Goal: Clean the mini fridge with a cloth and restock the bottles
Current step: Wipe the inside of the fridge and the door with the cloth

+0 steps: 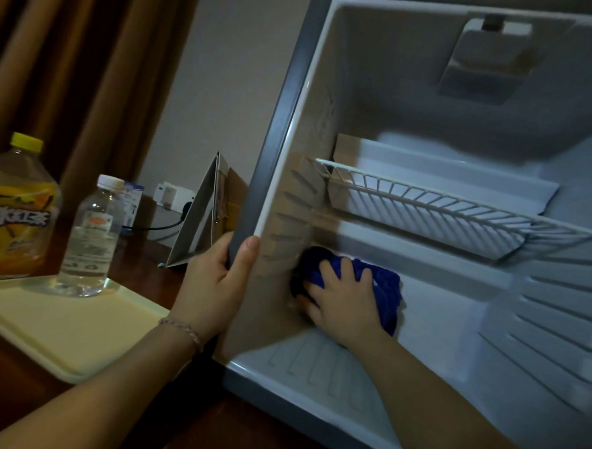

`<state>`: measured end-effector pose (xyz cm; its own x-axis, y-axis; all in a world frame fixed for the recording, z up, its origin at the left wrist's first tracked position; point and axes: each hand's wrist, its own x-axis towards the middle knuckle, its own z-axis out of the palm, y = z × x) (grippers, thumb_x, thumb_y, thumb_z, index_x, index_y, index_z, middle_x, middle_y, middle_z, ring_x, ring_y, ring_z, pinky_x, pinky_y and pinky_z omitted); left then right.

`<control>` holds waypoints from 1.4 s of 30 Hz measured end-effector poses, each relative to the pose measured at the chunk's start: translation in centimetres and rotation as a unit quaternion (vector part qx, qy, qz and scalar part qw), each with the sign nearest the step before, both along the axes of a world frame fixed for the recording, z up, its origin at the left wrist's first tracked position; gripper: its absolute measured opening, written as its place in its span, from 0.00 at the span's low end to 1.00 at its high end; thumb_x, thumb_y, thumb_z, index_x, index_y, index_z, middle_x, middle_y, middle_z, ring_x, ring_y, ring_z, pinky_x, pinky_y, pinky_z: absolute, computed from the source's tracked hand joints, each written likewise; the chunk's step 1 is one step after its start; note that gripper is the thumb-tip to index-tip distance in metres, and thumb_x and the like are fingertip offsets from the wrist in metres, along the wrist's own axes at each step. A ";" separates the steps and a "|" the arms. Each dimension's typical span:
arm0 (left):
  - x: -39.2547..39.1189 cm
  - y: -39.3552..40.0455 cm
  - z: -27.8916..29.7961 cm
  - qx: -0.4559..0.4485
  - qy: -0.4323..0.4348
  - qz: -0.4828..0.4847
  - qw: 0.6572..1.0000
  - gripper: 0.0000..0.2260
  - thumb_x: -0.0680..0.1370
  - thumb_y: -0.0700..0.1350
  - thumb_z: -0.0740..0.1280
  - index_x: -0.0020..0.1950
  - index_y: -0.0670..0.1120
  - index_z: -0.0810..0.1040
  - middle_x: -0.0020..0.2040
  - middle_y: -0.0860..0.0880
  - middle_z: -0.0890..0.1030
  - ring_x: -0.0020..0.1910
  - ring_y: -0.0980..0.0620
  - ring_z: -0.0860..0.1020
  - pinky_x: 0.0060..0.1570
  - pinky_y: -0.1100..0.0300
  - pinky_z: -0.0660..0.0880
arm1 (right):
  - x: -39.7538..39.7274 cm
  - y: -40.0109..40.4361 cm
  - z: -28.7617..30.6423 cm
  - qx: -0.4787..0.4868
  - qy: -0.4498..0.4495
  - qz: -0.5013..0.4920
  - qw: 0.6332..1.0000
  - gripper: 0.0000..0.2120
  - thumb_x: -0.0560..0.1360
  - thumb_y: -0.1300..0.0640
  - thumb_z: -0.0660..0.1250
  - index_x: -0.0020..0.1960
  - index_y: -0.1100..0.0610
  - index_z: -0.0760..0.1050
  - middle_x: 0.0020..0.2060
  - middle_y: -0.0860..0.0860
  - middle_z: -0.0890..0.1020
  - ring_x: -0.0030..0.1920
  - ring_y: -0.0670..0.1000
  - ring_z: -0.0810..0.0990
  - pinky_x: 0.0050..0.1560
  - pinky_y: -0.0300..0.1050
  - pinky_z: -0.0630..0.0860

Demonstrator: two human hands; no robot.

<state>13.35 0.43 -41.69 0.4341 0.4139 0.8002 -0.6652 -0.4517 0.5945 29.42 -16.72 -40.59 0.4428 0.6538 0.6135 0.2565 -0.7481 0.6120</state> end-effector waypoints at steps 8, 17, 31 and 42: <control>-0.1 -0.1 -0.1 -0.003 0.006 0.007 1.000 0.10 0.76 0.59 0.58 0.47 0.57 0.75 0.41 0.53 0.81 0.40 0.63 0.80 0.38 0.69 0.77 | -3.1 -0.3 0.4 0.051 0.246 0.079 0.965 0.33 0.80 0.33 0.52 0.79 0.42 0.46 0.71 0.52 0.60 0.69 0.58 0.63 0.61 0.61 0.69; -0.1 -0.3 0.0 0.005 -0.002 0.030 1.000 0.08 0.79 0.53 0.59 0.43 0.54 0.74 0.38 0.54 0.79 0.38 0.67 0.78 0.37 0.74 0.72 | -4.2 -2.2 -0.9 0.190 0.321 -0.041 0.927 0.39 0.73 0.22 0.45 0.79 0.38 0.47 0.73 0.53 0.57 0.70 0.62 0.59 0.67 0.59 0.63; 0.3 -0.2 -0.2 -0.001 -0.009 0.036 0.999 0.15 0.76 0.59 0.58 0.42 0.50 0.75 0.38 0.46 0.79 0.38 0.54 0.77 0.35 0.72 0.72 | -3.1 -1.6 -1.0 0.234 0.281 0.060 0.929 0.16 0.78 0.36 0.59 0.57 0.46 0.70 0.49 0.52 0.75 0.51 0.58 0.77 0.45 0.50 0.74; 0.7 -0.1 -0.4 0.020 -0.035 0.060 0.997 0.11 0.78 0.57 0.59 0.38 0.54 0.71 0.32 0.58 0.78 0.30 0.63 0.74 0.31 0.72 0.69 | -1.4 -0.8 2.8 0.338 0.122 0.101 0.928 0.20 0.79 0.36 0.60 0.62 0.48 0.72 0.53 0.56 0.74 0.54 0.63 0.77 0.44 0.51 0.70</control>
